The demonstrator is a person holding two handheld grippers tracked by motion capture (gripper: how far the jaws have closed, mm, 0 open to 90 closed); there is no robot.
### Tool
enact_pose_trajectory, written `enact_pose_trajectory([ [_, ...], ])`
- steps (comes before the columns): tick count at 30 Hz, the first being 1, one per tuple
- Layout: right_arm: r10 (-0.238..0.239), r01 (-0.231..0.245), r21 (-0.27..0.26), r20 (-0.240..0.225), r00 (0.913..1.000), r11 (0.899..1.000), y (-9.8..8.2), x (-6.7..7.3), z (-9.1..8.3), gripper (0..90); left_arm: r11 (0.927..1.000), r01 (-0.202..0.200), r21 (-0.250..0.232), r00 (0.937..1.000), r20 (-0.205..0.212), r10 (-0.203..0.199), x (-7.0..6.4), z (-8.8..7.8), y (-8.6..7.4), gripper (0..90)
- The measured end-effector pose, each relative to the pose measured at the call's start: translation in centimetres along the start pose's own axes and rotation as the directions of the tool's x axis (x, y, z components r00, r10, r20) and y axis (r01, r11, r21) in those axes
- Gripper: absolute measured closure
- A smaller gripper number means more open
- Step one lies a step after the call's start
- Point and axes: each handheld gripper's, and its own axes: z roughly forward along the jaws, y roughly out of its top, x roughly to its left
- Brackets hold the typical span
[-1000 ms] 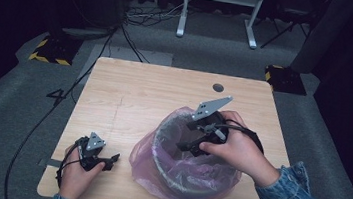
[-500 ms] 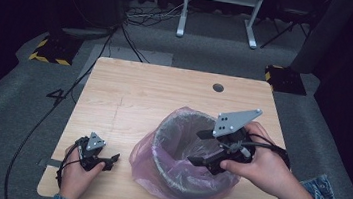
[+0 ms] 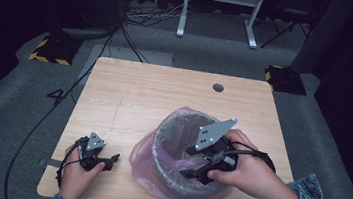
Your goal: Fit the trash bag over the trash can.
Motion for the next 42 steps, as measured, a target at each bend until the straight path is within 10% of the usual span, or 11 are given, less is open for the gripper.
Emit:
enact_pose_trajectory([
  [8,-0.083,0.087,0.169,-0.029,0.9961,0.982,0.6,0.1,3.6,35.6,1.0,0.0,0.0,1.0,0.0,0.0,0.0,0.0,0.0,21.5],
  [10,-0.11,0.119,0.25,-0.051,0.9926,0.961,0.9,0.0,4.5,35.5,1.0,0.0,-0.001,1.0,0.002,0.0,0.0,0.0,0.0,21.5],
  [17,-0.153,0.172,0.298,-0.086,0.9844,0.939,2.1,-0.4,6.1,35.0,1.0,0.0,0.0,1.0,0.002,0.0,0.0,0.0,0.0,21.4],
  [33,-0.063,0.097,0.343,-0.11,0.992,0.934,-0.1,-2.2,9.6,27.3,1.0,0.0,0.001,1.0,0.001,0.0,0.0,0.0,0.0,21.2],
  [42,-0.062,0.068,0.171,-0.039,0.9973,0.983,0.7,-2.5,4.8,26.0,1.0,0.003,-0.003,1.0,0.004,-0.003,0.0,0.0,0.0,21.1],
])
